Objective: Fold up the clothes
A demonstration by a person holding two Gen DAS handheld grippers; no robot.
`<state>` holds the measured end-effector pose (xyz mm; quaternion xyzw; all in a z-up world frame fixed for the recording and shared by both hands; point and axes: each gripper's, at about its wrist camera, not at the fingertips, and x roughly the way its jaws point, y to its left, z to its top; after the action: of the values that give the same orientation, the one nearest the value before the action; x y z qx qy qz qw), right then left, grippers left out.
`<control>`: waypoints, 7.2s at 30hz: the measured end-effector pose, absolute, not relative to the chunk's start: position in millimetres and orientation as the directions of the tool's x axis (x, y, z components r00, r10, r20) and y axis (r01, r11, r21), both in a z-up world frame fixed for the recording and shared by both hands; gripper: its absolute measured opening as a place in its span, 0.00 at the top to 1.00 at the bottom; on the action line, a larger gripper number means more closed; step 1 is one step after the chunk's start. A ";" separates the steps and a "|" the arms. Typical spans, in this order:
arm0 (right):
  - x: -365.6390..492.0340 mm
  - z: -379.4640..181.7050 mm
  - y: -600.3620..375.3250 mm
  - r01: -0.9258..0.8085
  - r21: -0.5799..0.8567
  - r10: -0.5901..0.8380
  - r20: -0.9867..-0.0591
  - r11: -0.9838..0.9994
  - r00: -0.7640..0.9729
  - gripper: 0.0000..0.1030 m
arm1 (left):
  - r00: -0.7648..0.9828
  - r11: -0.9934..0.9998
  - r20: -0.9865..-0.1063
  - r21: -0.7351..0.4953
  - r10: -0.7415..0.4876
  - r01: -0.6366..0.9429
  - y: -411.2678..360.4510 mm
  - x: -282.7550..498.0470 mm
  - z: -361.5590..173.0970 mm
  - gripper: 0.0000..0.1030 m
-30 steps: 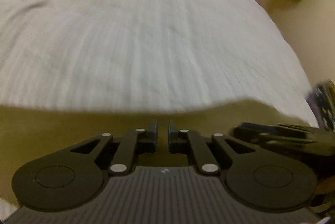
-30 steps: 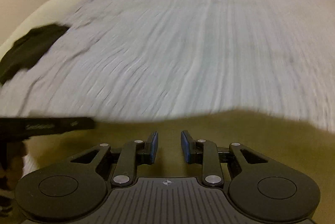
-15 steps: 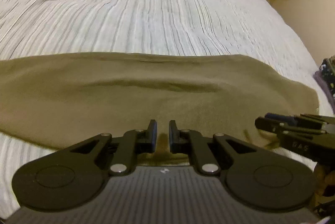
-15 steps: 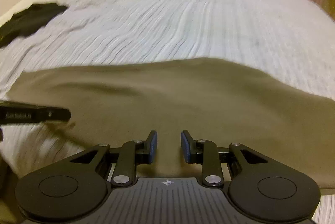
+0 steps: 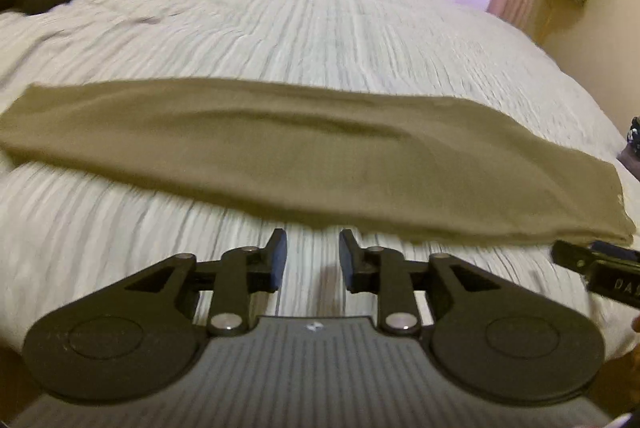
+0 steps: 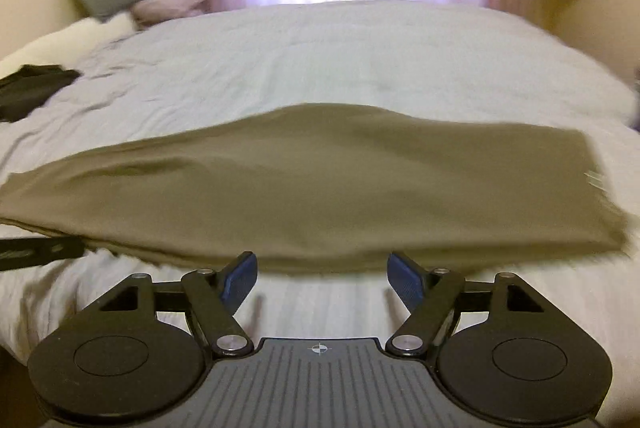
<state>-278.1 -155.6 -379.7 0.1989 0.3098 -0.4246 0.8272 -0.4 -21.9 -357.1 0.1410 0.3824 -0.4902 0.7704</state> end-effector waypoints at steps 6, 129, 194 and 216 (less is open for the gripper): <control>-325.3 -346.2 -107.6 0.886 0.097 -0.606 -0.696 0.454 0.387 0.27 | 0.296 0.482 -0.662 -0.112 -0.688 0.869 45.0 -29.6 -321.0 0.62; -310.5 -396.9 -257.4 0.448 0.883 -0.310 -0.389 0.144 0.867 0.38 | 0.035 0.258 -0.550 -0.335 -0.835 0.906 -56.5 52.0 -354.8 0.71; -406.9 -358.8 -283.8 0.977 0.116 -0.891 -0.402 0.178 0.210 0.37 | -0.055 0.125 -0.623 -0.242 -0.780 0.962 -185.7 36.8 -340.4 0.73; -416.9 -372.3 -316.4 0.946 0.147 -0.772 -0.548 0.289 0.321 0.85 | -0.107 0.047 -0.614 -0.229 -0.782 0.972 -185.0 7.6 -368.7 0.90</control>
<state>-416.9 -316.4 -372.3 0.2283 0.1900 -0.5506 0.7801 7.6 -185.0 -368.7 0.1510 0.3155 -0.6737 0.6510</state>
